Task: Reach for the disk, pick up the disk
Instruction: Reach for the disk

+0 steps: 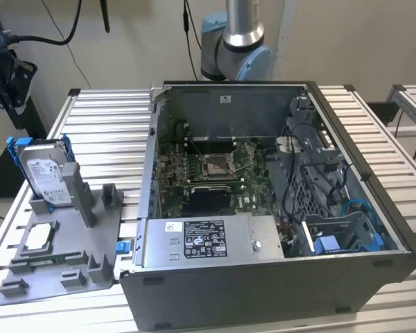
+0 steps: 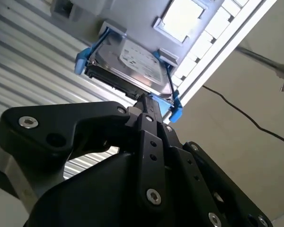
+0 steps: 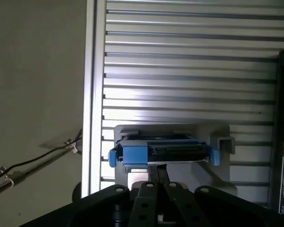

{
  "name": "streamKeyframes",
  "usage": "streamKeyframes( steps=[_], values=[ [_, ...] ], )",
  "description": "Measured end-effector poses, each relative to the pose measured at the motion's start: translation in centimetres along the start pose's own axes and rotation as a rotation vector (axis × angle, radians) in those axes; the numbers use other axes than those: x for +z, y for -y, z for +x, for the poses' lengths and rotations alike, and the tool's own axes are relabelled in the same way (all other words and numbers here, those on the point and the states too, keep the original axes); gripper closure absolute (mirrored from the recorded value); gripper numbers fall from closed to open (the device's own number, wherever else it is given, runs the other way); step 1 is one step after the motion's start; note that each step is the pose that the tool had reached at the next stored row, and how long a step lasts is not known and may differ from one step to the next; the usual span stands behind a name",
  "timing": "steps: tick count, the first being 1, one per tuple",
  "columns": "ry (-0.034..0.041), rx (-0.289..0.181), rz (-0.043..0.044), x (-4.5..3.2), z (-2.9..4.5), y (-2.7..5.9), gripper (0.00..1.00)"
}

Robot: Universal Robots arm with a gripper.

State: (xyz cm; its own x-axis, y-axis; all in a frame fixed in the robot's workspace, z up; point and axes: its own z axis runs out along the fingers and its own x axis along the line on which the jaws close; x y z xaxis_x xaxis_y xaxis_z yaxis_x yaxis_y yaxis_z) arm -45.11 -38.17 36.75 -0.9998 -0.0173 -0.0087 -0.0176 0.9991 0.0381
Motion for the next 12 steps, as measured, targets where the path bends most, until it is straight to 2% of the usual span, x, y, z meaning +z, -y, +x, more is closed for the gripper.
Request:
streamKeyframes(
  steps=[2,5,12],
  values=[
    [0.0006,0.0,0.0001,0.05,0.55,-0.26,1.0],
    [0.0012,-0.001,0.0001,0.12,0.87,-0.76,1.0],
    [0.002,-0.001,0.0001,0.16,0.98,-1.0,1.0]
  ],
)
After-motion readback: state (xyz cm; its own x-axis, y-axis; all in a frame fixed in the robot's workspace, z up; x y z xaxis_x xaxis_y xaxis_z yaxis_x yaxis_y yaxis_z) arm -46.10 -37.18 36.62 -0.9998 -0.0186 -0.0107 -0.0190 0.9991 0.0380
